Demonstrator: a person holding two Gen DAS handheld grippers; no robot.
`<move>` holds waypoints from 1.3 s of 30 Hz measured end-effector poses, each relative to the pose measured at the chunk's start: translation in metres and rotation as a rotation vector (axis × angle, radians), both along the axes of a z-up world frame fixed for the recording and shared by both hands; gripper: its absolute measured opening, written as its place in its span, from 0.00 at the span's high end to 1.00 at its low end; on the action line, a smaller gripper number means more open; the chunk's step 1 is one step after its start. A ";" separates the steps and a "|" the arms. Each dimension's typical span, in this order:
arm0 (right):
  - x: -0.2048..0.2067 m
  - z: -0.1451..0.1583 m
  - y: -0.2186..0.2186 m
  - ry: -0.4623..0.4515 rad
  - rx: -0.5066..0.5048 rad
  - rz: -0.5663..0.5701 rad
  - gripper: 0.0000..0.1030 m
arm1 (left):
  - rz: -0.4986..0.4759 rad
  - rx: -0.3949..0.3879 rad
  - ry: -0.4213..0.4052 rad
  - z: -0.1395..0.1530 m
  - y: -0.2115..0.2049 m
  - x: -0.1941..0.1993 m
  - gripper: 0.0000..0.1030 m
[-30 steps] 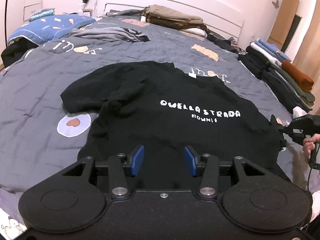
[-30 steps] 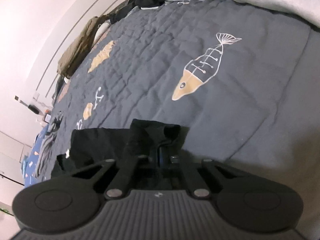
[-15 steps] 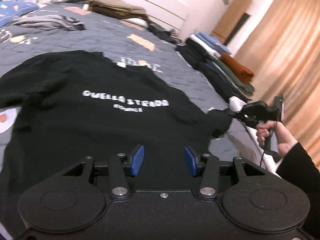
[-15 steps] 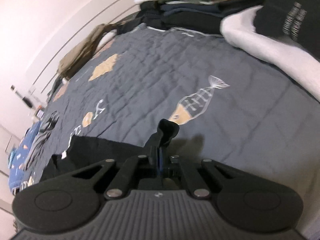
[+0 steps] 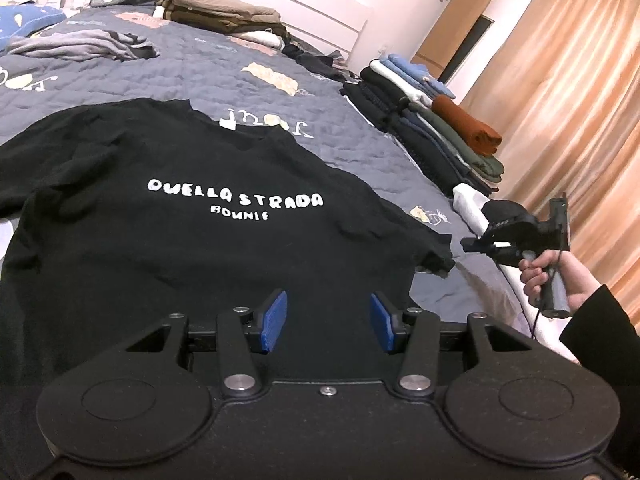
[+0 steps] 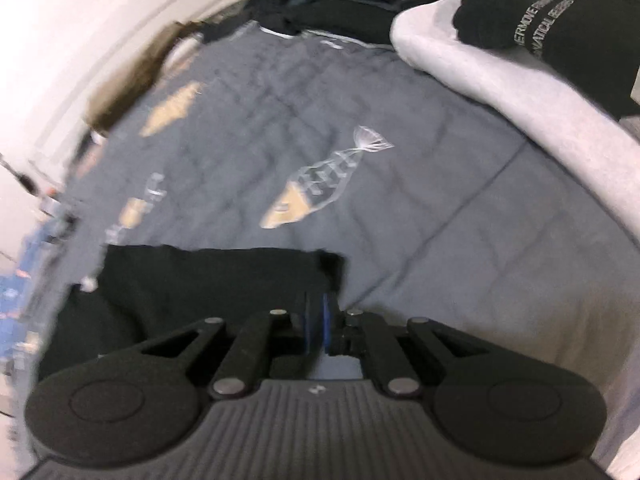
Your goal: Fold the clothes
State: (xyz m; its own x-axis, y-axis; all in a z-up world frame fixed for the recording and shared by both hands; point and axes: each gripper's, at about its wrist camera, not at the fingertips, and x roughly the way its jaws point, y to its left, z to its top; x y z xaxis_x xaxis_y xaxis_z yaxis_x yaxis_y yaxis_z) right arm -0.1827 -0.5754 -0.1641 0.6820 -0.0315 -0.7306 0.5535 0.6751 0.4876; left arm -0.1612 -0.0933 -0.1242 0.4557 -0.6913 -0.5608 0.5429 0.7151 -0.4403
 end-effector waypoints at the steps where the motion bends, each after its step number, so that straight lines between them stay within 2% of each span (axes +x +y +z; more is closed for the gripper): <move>1: -0.003 0.000 0.002 -0.022 0.042 0.012 0.93 | -0.004 0.002 -0.002 0.000 -0.001 0.000 0.55; 6: -0.016 -0.011 0.021 -0.057 0.257 0.035 0.89 | -0.013 0.001 -0.009 0.002 -0.005 -0.005 0.54; 10: -0.018 -0.021 0.036 -0.058 0.333 0.043 0.86 | -0.022 -0.005 -0.015 0.004 -0.007 -0.008 0.54; 13: -0.016 -0.022 0.043 -0.052 0.330 0.038 0.74 | -0.029 -0.008 -0.021 0.004 -0.009 -0.010 0.54; 14: -0.016 -0.021 0.044 -0.049 0.319 0.028 0.65 | -0.031 -0.008 -0.023 0.005 -0.011 -0.011 0.54; 15: -0.017 -0.021 0.044 -0.047 0.309 0.018 0.61 | -0.032 -0.008 -0.023 0.005 -0.011 -0.011 0.54; 22: -0.029 -0.009 0.042 -0.061 0.170 -0.001 0.56 | -0.030 -0.013 -0.021 0.004 -0.015 -0.009 0.53; 28: -0.019 -0.021 0.047 -0.025 0.193 0.048 0.54 | -0.054 -0.008 -0.029 0.005 -0.025 -0.008 0.53; 32: -0.011 -0.035 0.052 -0.010 0.264 0.047 0.54 | -0.065 0.002 -0.036 0.003 -0.029 -0.010 0.53; 39: -0.007 -0.037 0.056 -0.060 0.206 -0.006 0.54 | -0.051 0.011 -0.033 0.001 -0.029 -0.009 0.53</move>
State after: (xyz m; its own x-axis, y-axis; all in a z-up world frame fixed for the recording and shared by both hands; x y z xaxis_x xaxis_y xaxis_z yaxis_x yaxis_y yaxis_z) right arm -0.1897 -0.5189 -0.2008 0.7244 0.1107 -0.6804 0.5232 0.5544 0.6472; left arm -0.1705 -0.1218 -0.1227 0.4388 -0.7081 -0.5533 0.5929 0.6908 -0.4139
